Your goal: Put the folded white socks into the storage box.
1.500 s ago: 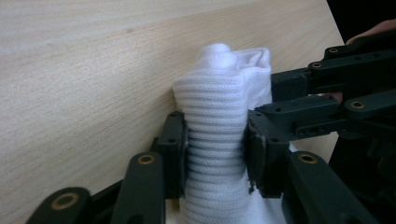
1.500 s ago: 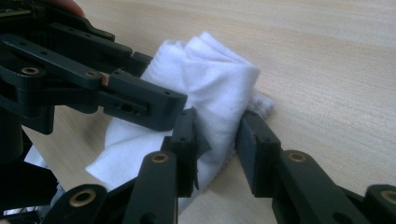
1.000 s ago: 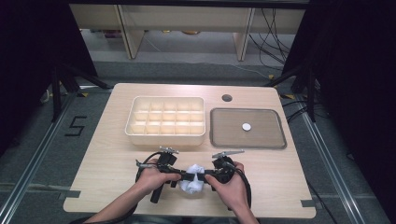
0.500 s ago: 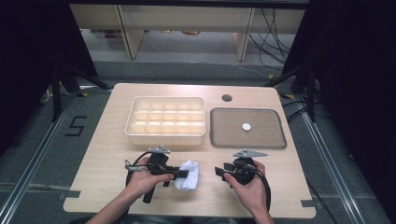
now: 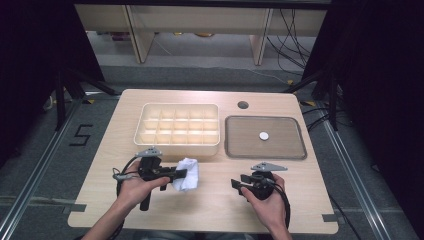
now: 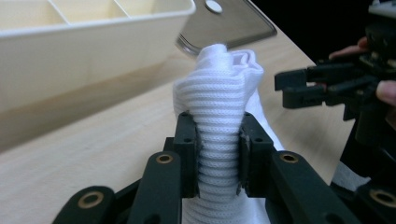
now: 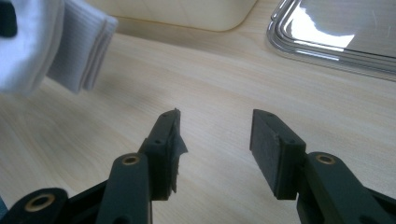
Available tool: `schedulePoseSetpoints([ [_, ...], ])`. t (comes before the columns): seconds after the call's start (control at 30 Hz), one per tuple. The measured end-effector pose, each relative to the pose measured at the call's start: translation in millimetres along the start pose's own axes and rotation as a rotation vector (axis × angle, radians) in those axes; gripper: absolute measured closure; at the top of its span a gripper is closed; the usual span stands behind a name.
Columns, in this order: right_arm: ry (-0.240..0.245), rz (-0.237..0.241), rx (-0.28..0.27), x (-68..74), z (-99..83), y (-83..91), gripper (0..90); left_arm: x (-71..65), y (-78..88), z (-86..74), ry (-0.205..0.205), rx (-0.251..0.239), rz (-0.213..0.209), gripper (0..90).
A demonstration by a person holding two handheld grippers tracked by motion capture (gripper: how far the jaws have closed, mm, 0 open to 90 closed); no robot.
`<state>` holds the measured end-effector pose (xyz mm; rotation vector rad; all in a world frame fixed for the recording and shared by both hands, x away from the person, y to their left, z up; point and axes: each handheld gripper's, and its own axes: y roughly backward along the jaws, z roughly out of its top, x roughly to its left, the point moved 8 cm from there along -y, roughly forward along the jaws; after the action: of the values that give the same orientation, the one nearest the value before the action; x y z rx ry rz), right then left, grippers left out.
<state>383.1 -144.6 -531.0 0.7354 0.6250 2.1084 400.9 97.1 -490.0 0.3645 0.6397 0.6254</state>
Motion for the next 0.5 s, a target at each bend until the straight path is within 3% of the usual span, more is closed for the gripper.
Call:
schedulePoseSetpoints([
  [0.23,-0.010,0.012,0.004,5.5,0.3,-2.9,53.2,14.1,19.5,13.3,-0.011,-0.057,0.062,72.5],
  [0.37,0.019,0.004,0.004,2.8,1.5,-4.0,53.3,15.9,23.8,15.5,-0.008,-0.065,0.070,72.5],
  [0.5,0.018,0.010,-0.003,3.6,3.0,-4.6,53.3,19.2,27.9,20.7,0.002,-0.083,0.082,72.6],
])
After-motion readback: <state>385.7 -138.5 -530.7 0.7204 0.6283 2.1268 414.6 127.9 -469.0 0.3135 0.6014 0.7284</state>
